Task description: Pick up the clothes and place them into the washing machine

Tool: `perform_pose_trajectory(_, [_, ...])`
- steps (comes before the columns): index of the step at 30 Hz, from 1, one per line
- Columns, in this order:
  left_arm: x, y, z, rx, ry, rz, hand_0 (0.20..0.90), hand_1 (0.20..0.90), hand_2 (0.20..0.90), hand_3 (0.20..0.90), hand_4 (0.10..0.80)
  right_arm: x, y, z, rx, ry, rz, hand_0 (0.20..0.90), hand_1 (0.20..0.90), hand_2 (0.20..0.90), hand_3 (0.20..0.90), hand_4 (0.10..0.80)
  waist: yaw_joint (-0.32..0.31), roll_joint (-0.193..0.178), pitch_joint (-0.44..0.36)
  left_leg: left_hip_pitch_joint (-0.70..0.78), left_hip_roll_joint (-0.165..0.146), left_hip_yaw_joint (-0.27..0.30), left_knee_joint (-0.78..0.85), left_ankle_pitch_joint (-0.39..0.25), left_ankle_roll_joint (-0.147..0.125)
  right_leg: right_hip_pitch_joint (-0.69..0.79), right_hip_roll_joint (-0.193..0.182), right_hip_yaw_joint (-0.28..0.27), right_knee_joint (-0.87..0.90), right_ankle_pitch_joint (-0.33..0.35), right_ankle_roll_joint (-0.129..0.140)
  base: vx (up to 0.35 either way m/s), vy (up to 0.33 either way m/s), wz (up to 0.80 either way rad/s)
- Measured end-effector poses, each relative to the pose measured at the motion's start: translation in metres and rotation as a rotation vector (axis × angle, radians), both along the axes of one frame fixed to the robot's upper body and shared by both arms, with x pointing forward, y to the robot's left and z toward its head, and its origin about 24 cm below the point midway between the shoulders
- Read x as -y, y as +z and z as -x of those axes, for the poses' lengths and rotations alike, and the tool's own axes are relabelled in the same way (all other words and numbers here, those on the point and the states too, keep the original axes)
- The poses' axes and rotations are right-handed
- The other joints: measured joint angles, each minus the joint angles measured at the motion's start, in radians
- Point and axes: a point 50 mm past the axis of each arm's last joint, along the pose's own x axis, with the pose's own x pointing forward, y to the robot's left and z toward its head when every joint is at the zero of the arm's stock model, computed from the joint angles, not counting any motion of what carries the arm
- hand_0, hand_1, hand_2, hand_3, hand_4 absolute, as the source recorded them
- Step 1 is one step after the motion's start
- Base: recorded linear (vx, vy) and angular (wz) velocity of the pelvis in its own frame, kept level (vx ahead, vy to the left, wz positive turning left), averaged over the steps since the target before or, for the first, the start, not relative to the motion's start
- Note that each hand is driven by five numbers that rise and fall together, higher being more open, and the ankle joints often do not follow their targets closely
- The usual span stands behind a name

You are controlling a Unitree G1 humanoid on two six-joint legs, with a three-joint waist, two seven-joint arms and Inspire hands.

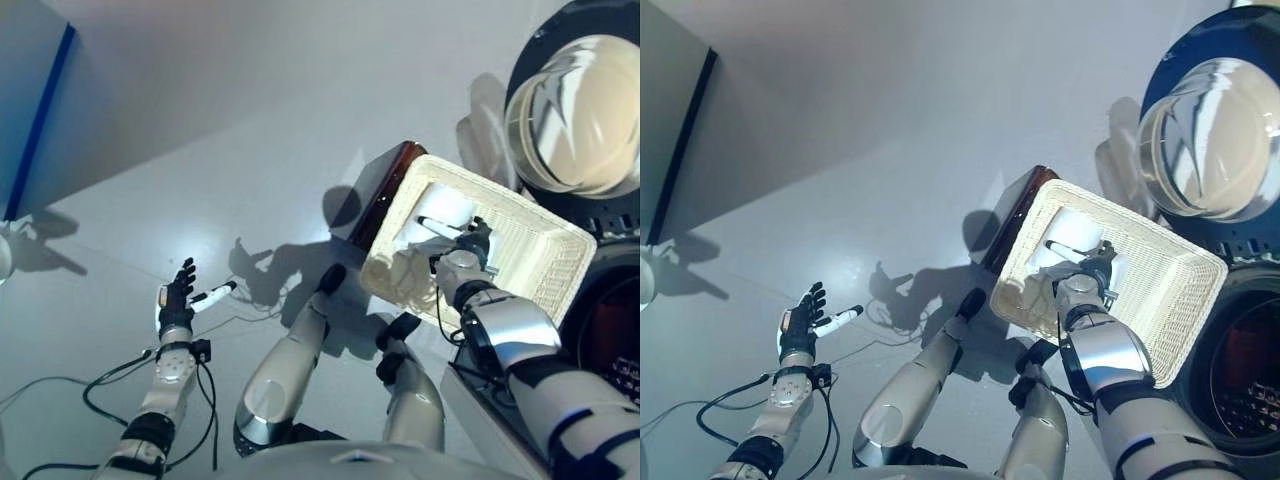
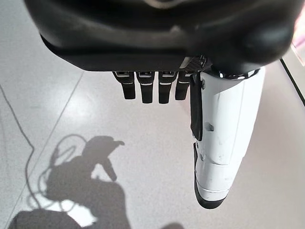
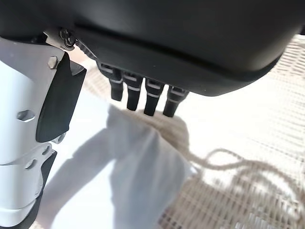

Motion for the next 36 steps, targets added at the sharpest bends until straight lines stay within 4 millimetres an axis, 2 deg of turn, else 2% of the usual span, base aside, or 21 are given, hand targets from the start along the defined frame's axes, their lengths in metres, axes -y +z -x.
perform_pose_trajectory(4, [0.002,0.0,0.001,0.0,-0.008,0.003,0.9,0.9,0.9,0.9,0.8,0.024,0.01,0.005,0.015,-0.063,0.04,0.9,0.9,0.9,0.9,0.8,0.03,0.007,0.01,-0.052,-0.028,-0.018,0.011,0.006,-0.006,-0.052,-0.035,-0.015,0.05,-0.025,0.011,0.021,0.025,0.26])
perform_pose_trajectory(7, [0.004,0.002,0.0,0.01,-0.012,0.008,0.9,0.9,0.9,0.9,0.8,0.037,0.013,0.012,-0.006,-0.127,0.064,0.9,0.9,0.9,0.9,0.8,0.044,0.014,0.019,-0.065,-0.048,-0.036,0.018,0.01,-0.003,-0.063,-0.055,-0.022,0.078,-0.044,0.01,0.001,0.03,0.29])
perform_pose_trajectory(8, [0.004,0.002,0.0,0.011,-0.012,0.008,0.9,0.9,0.9,0.9,0.8,0.038,0.013,0.012,-0.008,-0.134,0.065,0.9,0.9,0.9,0.9,0.8,0.044,0.014,0.019,-0.067,-0.05,-0.038,0.019,0.01,-0.003,-0.067,-0.058,-0.022,0.087,-0.049,0.003,0.006,0.029,0.3])
perform_pose_trajectory(9, [0.004,0.003,0.0,0.015,-0.013,0.009,0.9,0.9,0.9,0.9,0.8,0.04,0.012,0.014,-0.014,-0.143,0.069,0.2,0.2,0.2,0.2,0.3,0.046,0.014,0.019,-0.074,-0.054,-0.038,0.021,0.011,-0.003,-0.07,-0.062,-0.021,0.094,-0.055,0.001,0.007,0.058,0.2])
perform_pose_trajectory(12, [0.01,0.01,-0.004,0.057,-0.029,0.025,0.9,0.9,0.9,0.9,0.8,0.049,0.017,0.018,-0.038,-0.185,0.12,0.2,0.2,0.2,0.2,0.3,0.055,0.017,0.02,-0.119,-0.065,-0.036,0.05,0.009,-0.001,-0.118,-0.079,-0.015,0.147,-0.077,0.003,0.005,0.041,0.19])
perform_pose_trajectory(14, [0.013,0.009,-0.004,0.054,-0.038,0.026,0.9,0.9,0.9,0.9,0.8,0.054,0.019,0.02,-0.044,-0.202,0.138,0.2,0.2,0.2,0.2,0.3,0.062,0.018,0.021,-0.133,-0.066,-0.031,0.06,0.009,-0.001,-0.136,-0.085,-0.009,0.169,-0.085,-0.009,0.006,0.047,0.09])
perform_pose_trajectory(18, [0.013,0.005,0.001,0.038,-0.036,0.032,0.9,0.9,0.9,0.9,0.8,0.069,0.03,0.023,-0.042,-0.207,0.185,0.2,0.2,0.2,0.2,0.3,0.068,0.039,0.03,-0.134,-0.067,-0.011,0.069,0.003,0.008,-0.155,-0.091,0.02,0.191,-0.093,-0.007,0.002,0.029,-0.06])
perform_pose_trajectory(23, [0.014,0.001,0.006,0.021,-0.035,0.035,0.9,0.9,0.9,0.9,0.8,0.069,0.033,0.02,-0.021,-0.185,0.185,0.2,0.2,0.2,0.2,0.3,0.064,0.048,0.03,-0.132,-0.06,-0.004,0.073,0.004,0.007,-0.163,-0.087,0.032,0.191,-0.093,-0.006,-0.001,0.034,-0.14])
perform_pose_trajectory(26, [0.014,0.0,0.009,0.013,-0.037,0.037,0.9,0.9,0.9,0.9,0.8,0.069,0.034,0.019,-0.015,-0.179,0.187,0.2,0.2,0.2,0.2,0.3,0.054,0.052,0.028,-0.129,-0.056,0.014,0.073,0.017,0.018,-0.168,-0.087,0.049,0.197,-0.09,-0.01,-0.006,0.028,-0.09])
perform_pose_trajectory(31, [0.014,-0.004,0.011,-0.007,-0.038,0.036,0.9,0.9,0.9,0.9,0.8,0.062,0.027,0.018,0.003,-0.17,0.143,0.2,0.2,0.2,0.2,0.3,0.03,0.059,0.028,-0.079,-0.054,0.064,0.058,0.016,0.025,-0.141,-0.085,0.092,0.186,-0.077,0.006,-0.019,0.009,-0.16])
perform_pose_trajectory(36, [0.011,-0.019,0.023,-0.085,-0.029,0.027,0.9,0.9,0.9,0.9,0.8,0.057,-0.001,0.034,-0.065,-0.154,0.115,0.2,0.2,0.2,0.2,0.3,-0.013,0.086,0.0,-0.019,-0.043,0.084,0.033,0.013,0.028,-0.079,-0.072,0.103,0.131,-0.052,0.024,0.001,0.028,-0.18])
